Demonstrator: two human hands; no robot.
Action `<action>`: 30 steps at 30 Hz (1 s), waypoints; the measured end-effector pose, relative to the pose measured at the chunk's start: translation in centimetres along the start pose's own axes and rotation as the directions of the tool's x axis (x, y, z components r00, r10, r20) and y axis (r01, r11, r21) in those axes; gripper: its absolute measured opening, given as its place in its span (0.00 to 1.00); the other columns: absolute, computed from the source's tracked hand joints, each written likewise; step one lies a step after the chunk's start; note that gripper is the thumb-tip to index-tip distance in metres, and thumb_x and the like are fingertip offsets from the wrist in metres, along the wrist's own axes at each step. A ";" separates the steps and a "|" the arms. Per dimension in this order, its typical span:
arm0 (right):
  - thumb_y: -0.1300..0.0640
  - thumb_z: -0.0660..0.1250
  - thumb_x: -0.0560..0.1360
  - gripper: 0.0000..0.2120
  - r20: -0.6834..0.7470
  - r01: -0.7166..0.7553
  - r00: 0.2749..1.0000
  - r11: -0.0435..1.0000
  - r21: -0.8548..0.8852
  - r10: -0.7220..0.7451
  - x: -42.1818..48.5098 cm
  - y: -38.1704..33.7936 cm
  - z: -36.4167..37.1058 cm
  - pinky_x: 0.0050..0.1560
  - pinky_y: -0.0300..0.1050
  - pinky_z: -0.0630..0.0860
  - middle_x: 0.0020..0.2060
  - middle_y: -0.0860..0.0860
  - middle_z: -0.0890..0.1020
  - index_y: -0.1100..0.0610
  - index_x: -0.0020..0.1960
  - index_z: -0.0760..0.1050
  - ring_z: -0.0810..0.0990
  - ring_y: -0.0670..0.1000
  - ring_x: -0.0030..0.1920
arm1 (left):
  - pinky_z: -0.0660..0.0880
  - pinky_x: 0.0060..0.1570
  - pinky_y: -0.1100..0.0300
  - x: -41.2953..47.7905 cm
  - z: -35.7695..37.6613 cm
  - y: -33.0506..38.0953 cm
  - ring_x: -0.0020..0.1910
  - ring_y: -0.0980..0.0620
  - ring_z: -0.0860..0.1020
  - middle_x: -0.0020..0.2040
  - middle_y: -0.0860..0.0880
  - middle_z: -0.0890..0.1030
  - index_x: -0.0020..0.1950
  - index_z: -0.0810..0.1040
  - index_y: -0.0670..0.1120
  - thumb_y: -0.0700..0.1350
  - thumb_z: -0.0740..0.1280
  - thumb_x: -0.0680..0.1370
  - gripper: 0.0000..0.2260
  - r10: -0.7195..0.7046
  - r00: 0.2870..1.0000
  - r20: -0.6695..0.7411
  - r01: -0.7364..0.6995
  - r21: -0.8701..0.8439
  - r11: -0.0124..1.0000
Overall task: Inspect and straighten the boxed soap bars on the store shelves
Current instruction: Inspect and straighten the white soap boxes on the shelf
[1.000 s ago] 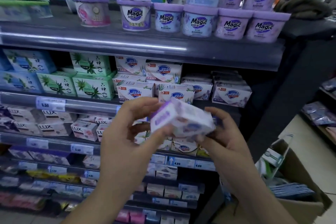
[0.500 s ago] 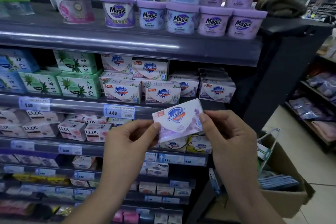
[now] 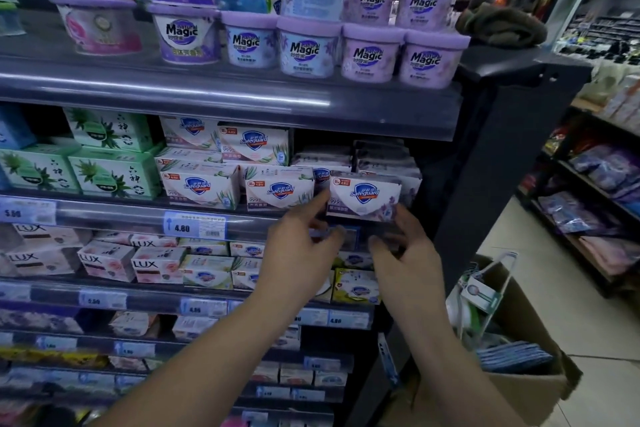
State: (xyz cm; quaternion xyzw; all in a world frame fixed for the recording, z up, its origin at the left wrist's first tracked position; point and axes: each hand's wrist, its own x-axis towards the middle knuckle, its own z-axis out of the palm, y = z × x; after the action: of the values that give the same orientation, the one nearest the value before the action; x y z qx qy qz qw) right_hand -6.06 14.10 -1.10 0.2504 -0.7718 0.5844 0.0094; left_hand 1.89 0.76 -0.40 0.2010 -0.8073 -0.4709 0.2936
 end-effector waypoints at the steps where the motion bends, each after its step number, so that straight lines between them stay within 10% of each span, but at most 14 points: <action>1: 0.63 0.69 0.79 0.23 0.004 0.004 1.000 1.000 -0.008 -0.004 0.4 0.2 0.0 0.37 0.19 0.69 0.39 0.19 0.79 0.40 0.65 0.72 0.76 0.22 0.43 | 0.73 0.44 0.78 0.3 0.2 -0.2 0.49 0.64 0.80 0.56 0.58 0.84 0.78 0.72 0.59 0.45 0.71 0.80 0.26 -0.009 1.000 -0.018 0.010 0.012 1.000; 9: 0.63 0.70 0.79 0.24 0.027 -0.048 0.998 0.999 -0.016 0.049 1.3 0.7 0.2 0.36 0.19 0.69 0.46 0.32 0.78 0.49 0.72 0.70 0.76 0.22 0.41 | 0.80 0.40 0.53 1.0 0.5 -1.0 0.29 0.54 0.74 0.45 0.54 0.81 0.79 0.69 0.60 0.45 0.71 0.80 0.29 -0.082 0.996 0.023 0.082 0.014 0.997; 15: 0.61 0.71 0.77 0.23 -0.100 0.045 0.994 0.994 -0.097 -0.055 0.3 -0.9 0.3 0.31 0.29 0.72 0.49 0.52 0.80 0.46 0.68 0.70 0.80 0.37 0.37 | 0.75 0.41 0.74 -0.5 -2.3 -1.5 0.50 0.65 0.80 0.58 0.59 0.81 0.72 0.77 0.56 0.43 0.70 0.80 0.20 -0.001 0.998 -0.056 0.002 0.027 1.000; 21: 0.62 0.70 0.76 0.15 -0.067 0.274 0.955 0.948 -0.160 -0.288 0.0 -3.0 3.4 0.50 0.47 0.80 0.67 0.43 0.69 0.53 0.61 0.75 0.81 0.47 0.55 | 0.72 0.30 0.70 -1.3 -7.4 -4.6 0.32 0.64 0.77 0.54 0.53 0.81 0.62 0.77 0.58 0.40 0.68 0.81 0.15 -0.059 0.945 -0.320 0.037 -0.075 0.997; 30: 0.56 0.67 0.81 0.23 0.191 0.117 0.978 0.981 -0.156 -0.087 -0.6 -2.8 8.1 0.59 0.34 0.76 0.66 0.35 0.71 0.38 0.71 0.67 0.77 0.42 0.63 | 0.80 0.60 0.53 -0.4 -7.6 -5.4 0.61 0.58 0.79 0.66 0.56 0.78 0.78 0.70 0.55 0.44 0.71 0.80 0.26 -0.010 0.974 -0.225 0.027 0.072 0.997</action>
State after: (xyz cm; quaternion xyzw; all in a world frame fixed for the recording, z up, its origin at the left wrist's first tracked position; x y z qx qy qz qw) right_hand -2.21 6.41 -1.37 0.3409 -0.8016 0.4910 -0.0107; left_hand 7.49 -6.39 -2.36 0.2713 -0.7840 -0.4173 0.3710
